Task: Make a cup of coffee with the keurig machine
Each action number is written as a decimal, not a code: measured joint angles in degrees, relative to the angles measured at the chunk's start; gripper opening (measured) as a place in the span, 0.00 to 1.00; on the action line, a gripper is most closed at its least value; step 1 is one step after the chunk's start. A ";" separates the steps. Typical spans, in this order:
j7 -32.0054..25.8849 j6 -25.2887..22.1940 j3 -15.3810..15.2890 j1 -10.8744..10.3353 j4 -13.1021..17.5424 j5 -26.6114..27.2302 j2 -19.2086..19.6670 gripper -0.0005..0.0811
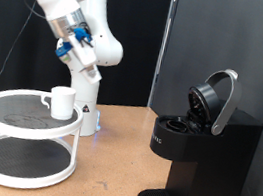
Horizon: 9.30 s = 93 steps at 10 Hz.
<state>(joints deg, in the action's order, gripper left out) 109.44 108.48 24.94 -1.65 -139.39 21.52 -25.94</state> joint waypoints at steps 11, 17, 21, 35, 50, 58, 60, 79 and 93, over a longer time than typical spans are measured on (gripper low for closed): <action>0.23 -6.94 -3.84 -6.81 9.94 13.60 6.13 0.44; 4.07 -4.20 -10.03 -9.36 13.91 14.92 8.88 0.44; 4.08 -2.93 -10.56 -9.32 13.38 14.76 9.57 0.44; 4.10 12.52 -15.47 -9.36 10.11 14.58 19.33 0.44; 1.42 11.10 -16.16 -9.23 10.17 17.98 20.74 0.90; 3.42 8.28 -16.36 -8.79 8.60 12.65 18.15 0.91; 3.53 10.17 -16.65 -8.79 7.64 12.36 18.20 0.91; 6.95 4.01 -13.60 -8.56 14.14 25.37 9.15 0.91; 21.57 3.19 -20.87 -11.09 25.94 30.93 17.41 0.91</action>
<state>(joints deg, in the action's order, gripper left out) 131.01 111.67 4.07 -12.74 -113.45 52.45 -8.53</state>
